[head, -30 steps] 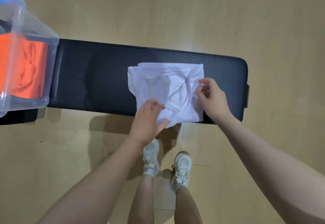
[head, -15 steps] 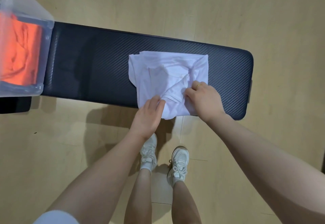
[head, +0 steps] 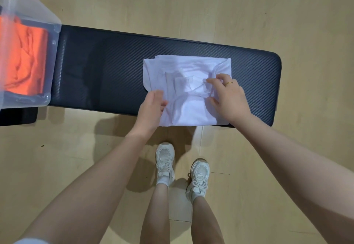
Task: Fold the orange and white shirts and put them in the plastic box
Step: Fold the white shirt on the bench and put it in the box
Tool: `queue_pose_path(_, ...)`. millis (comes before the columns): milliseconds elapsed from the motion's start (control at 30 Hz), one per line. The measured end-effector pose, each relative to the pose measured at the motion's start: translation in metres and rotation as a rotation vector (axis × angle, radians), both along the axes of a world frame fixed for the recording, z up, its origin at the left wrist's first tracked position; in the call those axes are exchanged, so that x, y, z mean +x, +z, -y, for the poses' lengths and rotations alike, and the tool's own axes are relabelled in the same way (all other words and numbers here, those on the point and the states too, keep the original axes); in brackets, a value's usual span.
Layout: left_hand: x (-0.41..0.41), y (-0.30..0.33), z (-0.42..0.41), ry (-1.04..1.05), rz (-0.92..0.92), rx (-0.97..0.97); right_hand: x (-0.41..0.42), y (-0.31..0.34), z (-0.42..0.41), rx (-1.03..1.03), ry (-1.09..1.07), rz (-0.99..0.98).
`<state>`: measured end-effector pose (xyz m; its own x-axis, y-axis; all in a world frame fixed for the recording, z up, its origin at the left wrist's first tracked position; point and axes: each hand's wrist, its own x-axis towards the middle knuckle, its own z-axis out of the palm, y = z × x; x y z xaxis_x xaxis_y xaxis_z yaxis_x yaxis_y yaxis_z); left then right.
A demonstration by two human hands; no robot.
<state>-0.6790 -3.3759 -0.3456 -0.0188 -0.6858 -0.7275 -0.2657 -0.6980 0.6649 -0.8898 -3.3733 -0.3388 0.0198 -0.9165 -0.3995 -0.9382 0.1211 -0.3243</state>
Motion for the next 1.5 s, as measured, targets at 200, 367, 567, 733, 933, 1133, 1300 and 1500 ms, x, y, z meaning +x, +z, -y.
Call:
queue_pose_path(200,0.003,-0.011,-0.024,-0.808,0.366,-0.500,0.001,-0.011,0.003,-0.032,-0.025,-0.052)
queue_pose_path(367,0.009,-0.033,-0.037,-0.896,0.547,-0.766,0.004,-0.014,0.023,-0.020,-0.384,0.209)
queue_pose_path(567,0.014,-0.029,-0.026,-0.732,0.437,-0.616,0.003,-0.012,0.027,-0.076,-0.577,0.289)
queue_pose_path(733,0.015,-0.019,-0.021,-0.387,0.222,-0.425,0.027,0.007,-0.008,-0.192,-0.179,0.277)
queue_pose_path(933,0.013,-0.008,-0.009,0.034,-0.008,-0.161,0.048,-0.007,-0.020,-0.047,0.064,0.306)
queue_pose_path(1133,0.010,-0.013,0.005,-0.120,0.233,-0.194,0.026,-0.010,-0.004,-0.086,-0.336,0.219)
queue_pose_path(1300,0.002,-0.007,0.021,-0.275,0.357,-0.313,0.000,-0.014,0.013,-0.096,-0.388,0.166)
queue_pose_path(1500,0.006,-0.007,0.034,-0.457,0.495,-0.342,-0.028,-0.013,0.041,0.017,0.017,0.053)
